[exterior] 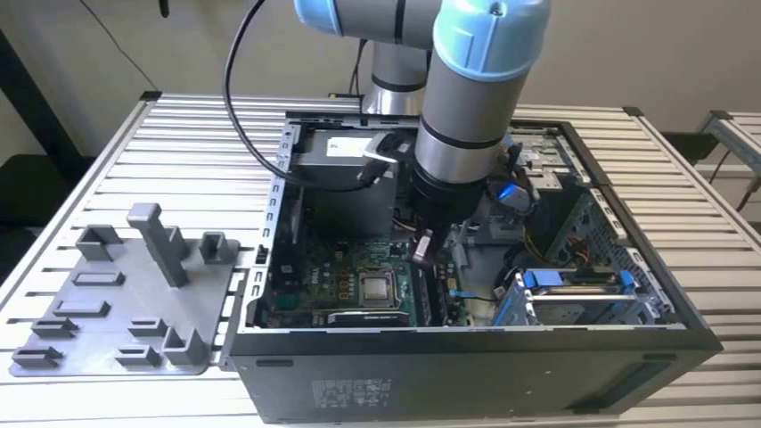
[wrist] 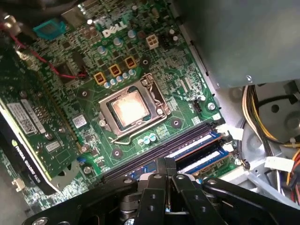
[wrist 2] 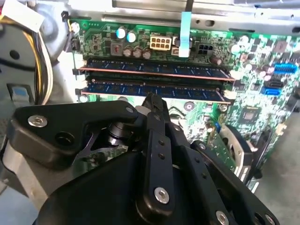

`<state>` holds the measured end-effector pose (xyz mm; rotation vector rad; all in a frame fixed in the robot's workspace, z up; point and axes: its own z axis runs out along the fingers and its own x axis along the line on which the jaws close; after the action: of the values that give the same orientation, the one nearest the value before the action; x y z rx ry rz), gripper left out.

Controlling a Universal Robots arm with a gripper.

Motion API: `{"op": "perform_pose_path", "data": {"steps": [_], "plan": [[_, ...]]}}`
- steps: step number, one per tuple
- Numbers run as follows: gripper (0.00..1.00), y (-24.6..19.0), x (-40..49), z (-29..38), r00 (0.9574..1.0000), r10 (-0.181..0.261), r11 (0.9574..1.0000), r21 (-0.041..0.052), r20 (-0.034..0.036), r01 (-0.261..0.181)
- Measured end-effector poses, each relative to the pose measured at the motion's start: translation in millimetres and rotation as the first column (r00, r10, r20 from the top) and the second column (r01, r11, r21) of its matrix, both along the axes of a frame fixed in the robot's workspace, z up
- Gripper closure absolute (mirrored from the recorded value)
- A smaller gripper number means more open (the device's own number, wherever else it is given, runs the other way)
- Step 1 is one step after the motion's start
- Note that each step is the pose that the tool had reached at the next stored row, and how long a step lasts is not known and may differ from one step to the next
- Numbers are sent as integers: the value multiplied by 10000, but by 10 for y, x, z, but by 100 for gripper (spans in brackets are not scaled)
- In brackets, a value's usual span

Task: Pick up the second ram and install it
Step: 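Press down the second ram until it locks into place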

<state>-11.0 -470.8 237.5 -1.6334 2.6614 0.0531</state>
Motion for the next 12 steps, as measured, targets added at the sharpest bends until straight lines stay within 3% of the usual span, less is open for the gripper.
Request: {"op": "perform_pose_path", "data": {"steps": [3,6,9,12], "plan": [[89,0,0,-2,9985,549,9985,0,16,-549],[89,0,1,-4,9940,1093,9940,-2,43,-1093],[89,0,0,-6,9866,1628,9867,-5,70,-1628],[89,0,0,-8,9760,2174,9761,-11,98,-2174]]}}
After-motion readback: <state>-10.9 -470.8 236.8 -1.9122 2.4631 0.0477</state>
